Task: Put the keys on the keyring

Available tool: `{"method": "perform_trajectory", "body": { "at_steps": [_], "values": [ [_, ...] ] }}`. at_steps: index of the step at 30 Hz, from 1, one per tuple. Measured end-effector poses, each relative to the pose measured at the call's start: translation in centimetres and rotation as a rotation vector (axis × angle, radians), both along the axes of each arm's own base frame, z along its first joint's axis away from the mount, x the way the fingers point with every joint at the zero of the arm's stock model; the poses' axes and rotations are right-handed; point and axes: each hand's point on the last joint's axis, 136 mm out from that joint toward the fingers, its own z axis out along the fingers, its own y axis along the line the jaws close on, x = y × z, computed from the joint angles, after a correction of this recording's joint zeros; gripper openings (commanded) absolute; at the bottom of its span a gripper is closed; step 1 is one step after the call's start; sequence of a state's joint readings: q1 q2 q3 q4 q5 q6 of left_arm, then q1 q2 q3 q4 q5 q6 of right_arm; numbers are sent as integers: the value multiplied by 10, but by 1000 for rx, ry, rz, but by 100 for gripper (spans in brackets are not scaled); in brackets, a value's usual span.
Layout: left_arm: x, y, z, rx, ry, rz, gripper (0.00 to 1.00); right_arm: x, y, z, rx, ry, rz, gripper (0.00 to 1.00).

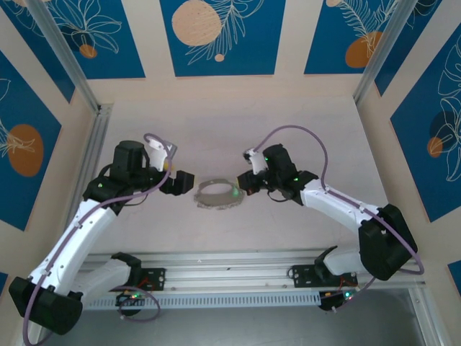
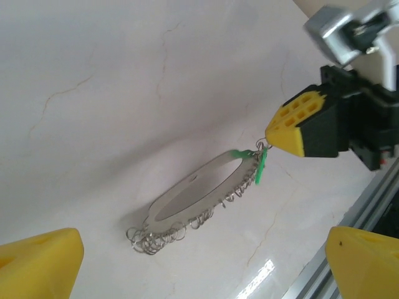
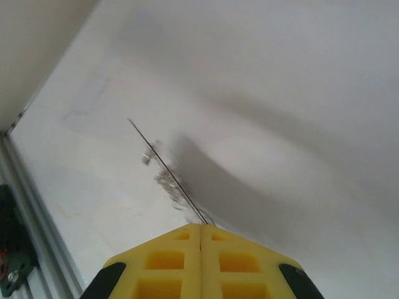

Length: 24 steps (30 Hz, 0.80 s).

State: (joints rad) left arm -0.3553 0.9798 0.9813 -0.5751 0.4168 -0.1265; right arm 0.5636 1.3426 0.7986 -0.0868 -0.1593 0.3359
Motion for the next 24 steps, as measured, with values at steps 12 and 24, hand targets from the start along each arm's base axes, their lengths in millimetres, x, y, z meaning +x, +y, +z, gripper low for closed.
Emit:
{"method": "perform_trajectory", "body": {
  "at_steps": [12, 24],
  "values": [
    [17, 7, -7, 10, -51, 79, 100, 26, -64, -59, 77, 258, -299, 0],
    [31, 21, -12, 64, -79, 171, 100, 30, -94, -77, 66, 322, -422, 58]
  ]
}}
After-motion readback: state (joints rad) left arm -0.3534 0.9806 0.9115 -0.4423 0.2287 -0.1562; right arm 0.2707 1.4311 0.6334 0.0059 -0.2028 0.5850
